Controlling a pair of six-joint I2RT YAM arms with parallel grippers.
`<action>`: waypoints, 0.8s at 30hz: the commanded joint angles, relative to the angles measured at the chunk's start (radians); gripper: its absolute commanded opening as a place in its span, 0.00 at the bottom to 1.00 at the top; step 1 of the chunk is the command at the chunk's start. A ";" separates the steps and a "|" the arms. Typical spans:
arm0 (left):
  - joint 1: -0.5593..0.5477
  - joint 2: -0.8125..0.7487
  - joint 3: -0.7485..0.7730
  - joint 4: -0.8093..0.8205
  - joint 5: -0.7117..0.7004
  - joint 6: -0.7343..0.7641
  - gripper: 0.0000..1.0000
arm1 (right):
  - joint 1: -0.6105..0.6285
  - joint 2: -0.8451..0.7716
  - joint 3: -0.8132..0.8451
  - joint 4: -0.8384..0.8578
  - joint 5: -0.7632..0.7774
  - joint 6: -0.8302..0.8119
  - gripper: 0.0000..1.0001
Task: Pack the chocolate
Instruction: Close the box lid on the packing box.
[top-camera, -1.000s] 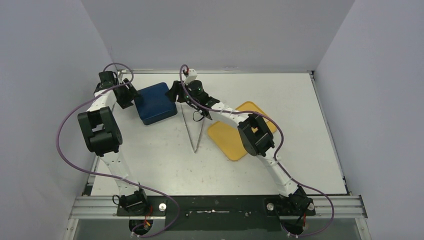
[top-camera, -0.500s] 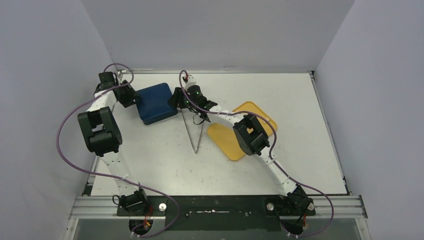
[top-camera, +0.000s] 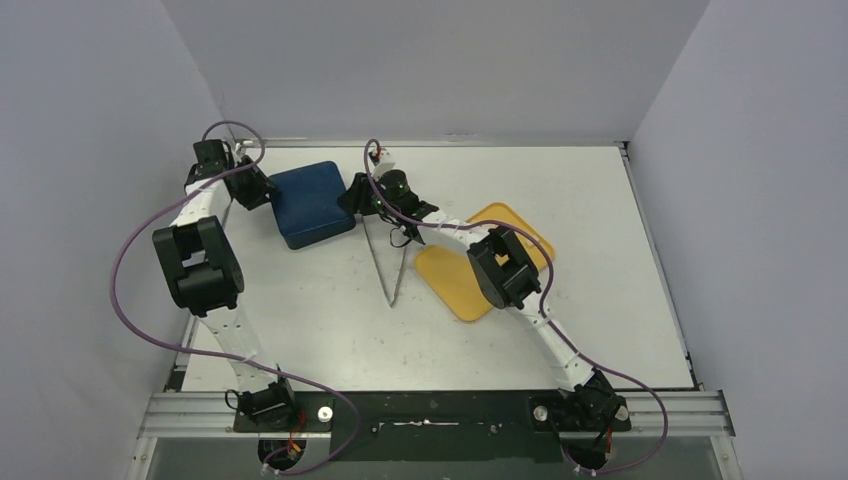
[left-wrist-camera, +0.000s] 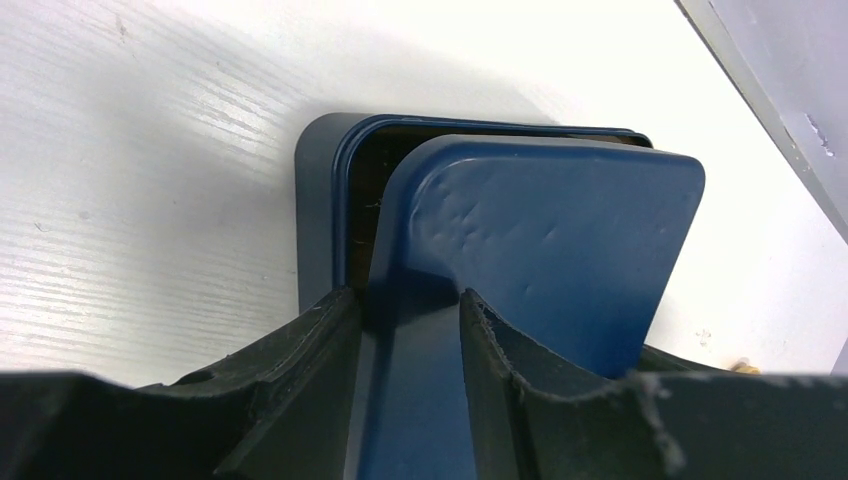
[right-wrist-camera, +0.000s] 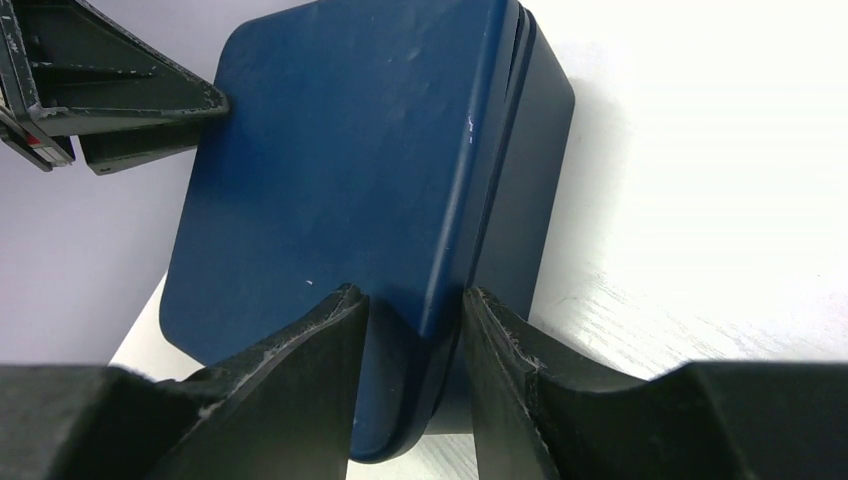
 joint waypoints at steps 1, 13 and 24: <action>-0.001 -0.060 0.033 0.035 0.003 0.005 0.39 | 0.007 -0.056 0.013 0.108 -0.031 -0.007 0.40; 0.024 -0.009 0.039 0.053 0.008 0.007 0.38 | -0.001 -0.012 0.077 0.074 -0.013 -0.039 0.40; 0.026 -0.023 0.062 0.023 -0.018 0.028 0.49 | -0.004 -0.015 0.085 0.084 0.000 -0.050 0.41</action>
